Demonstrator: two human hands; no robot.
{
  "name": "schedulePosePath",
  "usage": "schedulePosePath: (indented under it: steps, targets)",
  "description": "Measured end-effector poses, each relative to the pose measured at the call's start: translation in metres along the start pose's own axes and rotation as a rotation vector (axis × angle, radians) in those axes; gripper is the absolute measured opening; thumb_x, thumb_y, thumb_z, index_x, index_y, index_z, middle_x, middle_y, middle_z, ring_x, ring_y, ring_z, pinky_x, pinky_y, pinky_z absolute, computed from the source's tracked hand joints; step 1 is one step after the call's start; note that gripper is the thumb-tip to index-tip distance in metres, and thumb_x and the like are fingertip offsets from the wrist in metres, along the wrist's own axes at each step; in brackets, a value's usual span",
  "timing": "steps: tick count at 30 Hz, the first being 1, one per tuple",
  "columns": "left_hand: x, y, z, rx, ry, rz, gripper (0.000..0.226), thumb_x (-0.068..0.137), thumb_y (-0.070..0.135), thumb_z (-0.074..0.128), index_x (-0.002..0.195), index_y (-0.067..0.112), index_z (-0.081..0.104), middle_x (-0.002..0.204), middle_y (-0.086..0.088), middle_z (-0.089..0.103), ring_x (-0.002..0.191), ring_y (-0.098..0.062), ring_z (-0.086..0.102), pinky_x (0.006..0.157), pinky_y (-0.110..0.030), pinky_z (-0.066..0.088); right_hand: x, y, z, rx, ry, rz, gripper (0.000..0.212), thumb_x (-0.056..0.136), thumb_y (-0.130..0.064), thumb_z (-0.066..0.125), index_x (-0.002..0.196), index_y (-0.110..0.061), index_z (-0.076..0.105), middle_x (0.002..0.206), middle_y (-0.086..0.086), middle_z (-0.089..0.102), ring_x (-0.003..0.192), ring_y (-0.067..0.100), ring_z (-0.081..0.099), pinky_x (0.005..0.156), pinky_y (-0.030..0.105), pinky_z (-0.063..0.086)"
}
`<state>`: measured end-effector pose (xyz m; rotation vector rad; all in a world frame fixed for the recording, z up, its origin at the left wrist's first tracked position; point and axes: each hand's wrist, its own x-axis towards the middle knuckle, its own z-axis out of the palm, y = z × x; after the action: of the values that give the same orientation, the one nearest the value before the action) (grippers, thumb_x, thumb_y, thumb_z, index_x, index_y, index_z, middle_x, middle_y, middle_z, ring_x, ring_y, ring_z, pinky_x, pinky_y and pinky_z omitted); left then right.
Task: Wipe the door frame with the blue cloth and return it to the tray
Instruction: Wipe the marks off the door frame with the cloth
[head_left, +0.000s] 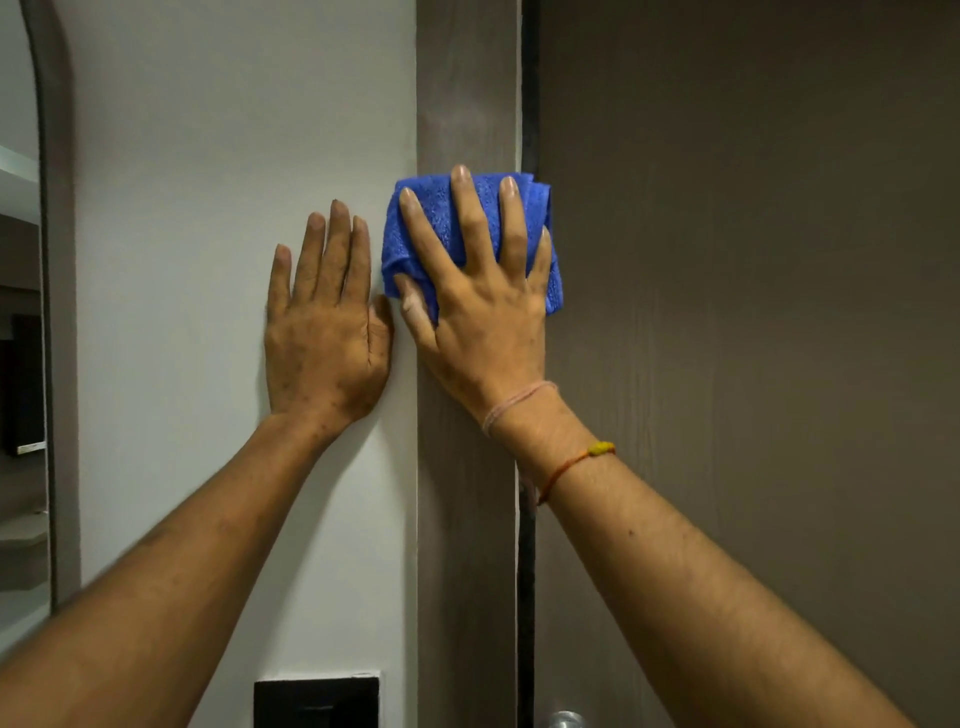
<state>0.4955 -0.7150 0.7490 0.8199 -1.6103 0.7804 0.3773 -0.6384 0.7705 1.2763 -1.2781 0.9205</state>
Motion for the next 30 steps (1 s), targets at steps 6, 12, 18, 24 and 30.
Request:
schedulePosePath:
  steps: [6,12,18,24,30]
  targets:
    - [0.0,0.001,-0.001,0.0,0.005,-0.016,0.061,0.095,0.031,0.021,0.151,0.011,0.005,0.161,-0.011,0.005,0.149,-0.023,0.001,0.121,-0.044,0.003,0.068,0.005,-0.01,-0.07,-0.003,-0.003,0.06,0.092,-0.052,0.035,0.145,-0.034,0.014,0.158,0.007,0.012,0.144,0.037,0.003,0.111,0.067,0.009]
    - [-0.002,-0.001,-0.002,0.01,-0.017,-0.002,0.063,0.096,0.035,0.022,0.15,0.01,0.002,0.161,-0.012,0.003,0.149,-0.024,0.0,0.121,-0.044,0.001,-0.026,-0.019,0.009,-0.008,0.077,0.076,0.063,0.089,-0.048,0.044,0.145,-0.03,0.021,0.156,0.009,0.022,0.143,0.038,0.013,0.11,0.066,0.013]
    - [-0.004,-0.001,-0.002,-0.008,-0.012,0.001,0.061,0.096,0.032,0.022,0.15,0.011,0.004,0.161,-0.011,0.004,0.149,-0.024,0.0,0.121,-0.043,0.0,-0.004,-0.003,0.002,-0.026,0.031,-0.042,0.062,0.089,-0.05,0.045,0.144,-0.029,0.025,0.154,0.012,0.026,0.141,0.041,0.016,0.108,0.068,0.014]
    - [-0.004,-0.003,0.001,0.008,-0.015,-0.005,0.061,0.096,0.032,0.019,0.151,0.013,0.002,0.161,-0.009,0.002,0.149,-0.023,-0.001,0.121,-0.044,0.001,0.003,-0.005,0.008,-0.006,0.1,0.044,0.061,0.09,-0.048,0.041,0.145,-0.029,0.022,0.156,0.011,0.022,0.142,0.039,0.01,0.109,0.067,0.013]
    - [-0.005,-0.004,0.002,0.038,-0.002,-0.006,0.061,0.097,0.034,0.022,0.151,0.014,0.001,0.162,-0.008,0.002,0.149,-0.023,-0.001,0.121,-0.045,0.002,-0.083,-0.017,0.013,-0.029,0.016,0.01,0.062,0.085,-0.047,0.04,0.143,-0.03,0.028,0.151,0.011,0.033,0.14,0.039,0.017,0.105,0.069,0.025]
